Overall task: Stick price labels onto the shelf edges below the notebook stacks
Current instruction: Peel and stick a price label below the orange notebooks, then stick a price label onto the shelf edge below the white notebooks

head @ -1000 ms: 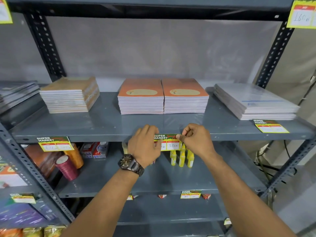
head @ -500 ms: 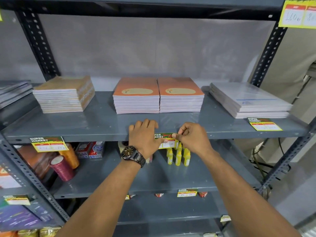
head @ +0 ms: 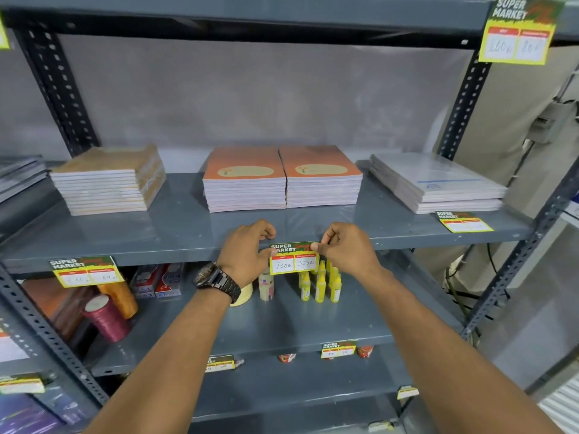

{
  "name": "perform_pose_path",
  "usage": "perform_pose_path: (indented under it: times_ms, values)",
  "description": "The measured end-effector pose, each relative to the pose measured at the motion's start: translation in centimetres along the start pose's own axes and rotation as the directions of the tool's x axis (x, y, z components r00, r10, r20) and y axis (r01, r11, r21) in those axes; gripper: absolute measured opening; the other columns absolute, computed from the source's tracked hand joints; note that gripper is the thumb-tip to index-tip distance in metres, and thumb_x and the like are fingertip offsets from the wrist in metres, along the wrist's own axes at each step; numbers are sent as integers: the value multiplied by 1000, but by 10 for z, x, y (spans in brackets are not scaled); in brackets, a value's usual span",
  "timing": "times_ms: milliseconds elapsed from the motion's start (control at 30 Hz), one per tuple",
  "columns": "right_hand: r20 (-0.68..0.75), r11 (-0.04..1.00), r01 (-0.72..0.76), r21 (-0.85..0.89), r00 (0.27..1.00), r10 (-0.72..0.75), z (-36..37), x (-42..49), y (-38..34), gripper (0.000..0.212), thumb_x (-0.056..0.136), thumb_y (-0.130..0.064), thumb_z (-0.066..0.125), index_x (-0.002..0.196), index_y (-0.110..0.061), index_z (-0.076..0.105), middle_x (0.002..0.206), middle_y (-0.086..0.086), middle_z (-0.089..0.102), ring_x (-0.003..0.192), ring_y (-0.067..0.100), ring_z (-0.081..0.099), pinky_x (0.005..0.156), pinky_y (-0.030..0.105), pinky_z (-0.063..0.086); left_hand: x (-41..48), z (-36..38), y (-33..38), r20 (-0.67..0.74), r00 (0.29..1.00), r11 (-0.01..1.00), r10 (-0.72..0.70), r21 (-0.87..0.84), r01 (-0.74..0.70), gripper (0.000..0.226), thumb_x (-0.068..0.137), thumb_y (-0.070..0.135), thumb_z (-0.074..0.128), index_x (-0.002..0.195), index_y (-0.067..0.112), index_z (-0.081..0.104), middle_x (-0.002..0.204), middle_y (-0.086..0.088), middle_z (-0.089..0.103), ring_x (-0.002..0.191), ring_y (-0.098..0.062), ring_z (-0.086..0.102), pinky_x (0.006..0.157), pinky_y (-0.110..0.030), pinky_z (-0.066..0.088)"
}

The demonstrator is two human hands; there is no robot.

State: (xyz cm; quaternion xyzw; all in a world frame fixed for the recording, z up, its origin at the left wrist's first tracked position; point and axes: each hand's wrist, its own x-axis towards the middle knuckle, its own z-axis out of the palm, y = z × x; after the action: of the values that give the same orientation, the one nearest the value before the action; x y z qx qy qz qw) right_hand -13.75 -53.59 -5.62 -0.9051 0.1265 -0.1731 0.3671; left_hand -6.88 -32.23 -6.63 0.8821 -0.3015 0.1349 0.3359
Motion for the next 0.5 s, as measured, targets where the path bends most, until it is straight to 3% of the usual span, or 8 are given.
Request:
perform_pose_path:
  times_ms: [133,267,400,500]
  values:
    - [-93,1000,-9,29,996,12,-4,-15,5,24,81,-29,79,70,-16,62,53,-5,57,49,9,52,51,22,40,-12,-2,2,-89,996,991,-19,-134,7,28,81,22,72,105,24,59,104,10,65,98,-9,59,88,-30,48]
    - [-283,988,-39,148,956,80,-27,-31,25,24,83,-32,77,71,-18,62,62,4,66,60,23,66,56,32,51,-25,5,20,-228,969,989,92,-91,-115,14,86,19,64,98,25,61,96,9,66,92,-15,60,79,-35,49]
    - [-404,982,-68,177,905,136,-70,-34,55,23,83,-31,76,70,-20,60,65,6,67,64,28,68,65,42,58,-30,32,68,-134,968,970,213,-89,-226,10,86,21,61,91,29,61,89,12,64,80,-12,59,70,-32,50]
    - [-494,984,-56,170,859,134,-114,-24,79,24,84,-26,76,70,-13,61,64,8,64,60,24,60,60,34,49,-23,60,109,-47,967,960,251,-113,-254,6,85,27,60,91,30,60,86,12,64,72,-11,58,65,-32,50]
